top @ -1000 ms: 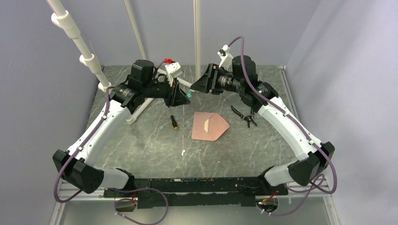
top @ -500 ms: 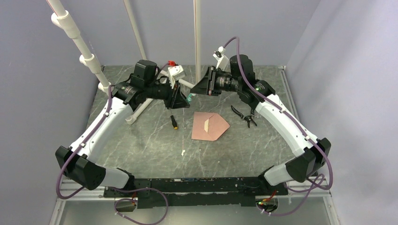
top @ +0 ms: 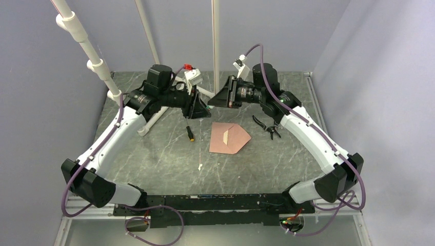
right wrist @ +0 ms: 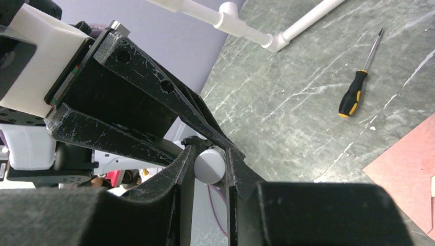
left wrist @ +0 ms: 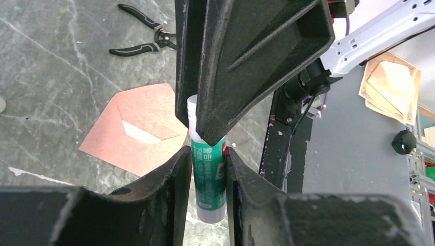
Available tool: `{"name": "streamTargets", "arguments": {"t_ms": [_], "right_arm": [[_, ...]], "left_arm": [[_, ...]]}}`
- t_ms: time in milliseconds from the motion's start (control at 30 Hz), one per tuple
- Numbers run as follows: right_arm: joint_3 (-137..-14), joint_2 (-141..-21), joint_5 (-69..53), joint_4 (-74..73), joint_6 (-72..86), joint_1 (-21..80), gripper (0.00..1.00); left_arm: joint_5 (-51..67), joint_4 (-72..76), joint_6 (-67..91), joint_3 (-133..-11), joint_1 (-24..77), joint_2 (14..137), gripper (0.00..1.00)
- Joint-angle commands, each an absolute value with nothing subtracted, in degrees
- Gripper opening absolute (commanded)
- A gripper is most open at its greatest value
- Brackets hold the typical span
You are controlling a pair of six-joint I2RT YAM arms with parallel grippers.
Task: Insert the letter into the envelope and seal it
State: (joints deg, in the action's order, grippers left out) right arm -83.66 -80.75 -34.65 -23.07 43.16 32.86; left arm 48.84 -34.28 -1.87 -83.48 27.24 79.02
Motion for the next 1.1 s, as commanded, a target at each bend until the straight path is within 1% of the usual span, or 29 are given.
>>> {"name": "streamTargets", "arguments": {"t_ms": [0, 67, 100, 133, 167, 200, 233, 267, 467, 533, 667, 700, 1033, 1067], "right_arm": [[-82.6, -77.6, -38.2, -18.6, 44.6, 32.7, 0.0], [-82.1, -77.6, -39.3, -18.0, 44.6, 32.7, 0.0], [-82.1, -77.6, -39.6, -18.2, 44.3, 32.7, 0.0], [-82.2, -77.7, -39.9, -18.6, 43.9, 32.7, 0.05], [-82.3, -77.8, -39.9, -19.2, 43.5, 32.7, 0.16], [-82.3, -77.9, -39.8, -20.0, 42.8, 32.7, 0.27], [-82.3, -78.0, -39.7, -20.7, 42.3, 32.7, 0.31], [-82.4, -78.1, -39.2, -21.4, 41.8, 32.7, 0.32], [-81.1, -77.8, -40.4, -20.2, 42.4, 32.6, 0.28], [-81.1, -77.9, -40.9, -20.0, 42.4, 32.6, 0.29], [-81.8, -78.4, -42.0, -20.2, 42.2, 32.6, 0.38], [-82.1, -78.7, -42.1, -20.7, 41.9, 32.6, 0.38], [-82.5, -79.2, -42.4, -25.0, 39.4, 32.6, 0.38], [-82.9, -79.4, -42.2, -25.9, 38.8, 32.6, 0.36]], "left_arm": [[53.4, -33.4, -3.1, -83.9, 27.1, 80.1, 0.32], [54.7, -34.2, -3.7, -84.4, 27.1, 80.8, 0.25], [55.2, -34.4, -3.8, -84.5, 27.1, 81.0, 0.19], [55.4, -34.6, -4.2, -84.8, 27.1, 81.3, 0.08], [55.5, -34.8, -4.4, -85.0, 27.1, 81.4, 0.03], [55.5, -35.0, -4.8, -85.2, 27.1, 81.5, 0.03], [55.5, -35.2, -5.2, -85.3, 27.1, 81.5, 0.03], [55.4, -35.4, -5.4, -85.4, 27.1, 81.4, 0.02], [54.9, -36.7, -7.0, -85.7, 27.0, 81.2, 0.02], [55.0, -36.6, -6.9, -85.6, 27.1, 81.2, 0.02], [54.7, -36.7, -6.9, -85.7, 27.1, 81.5, 0.03], [54.5, -36.7, -6.9, -85.8, 27.1, 81.5, 0.02], [53.9, -35.8, -6.3, -85.4, 27.1, 81.5, 0.02], [54.0, -36.0, -6.4, -85.6, 27.0, 81.7, 0.02]]}}
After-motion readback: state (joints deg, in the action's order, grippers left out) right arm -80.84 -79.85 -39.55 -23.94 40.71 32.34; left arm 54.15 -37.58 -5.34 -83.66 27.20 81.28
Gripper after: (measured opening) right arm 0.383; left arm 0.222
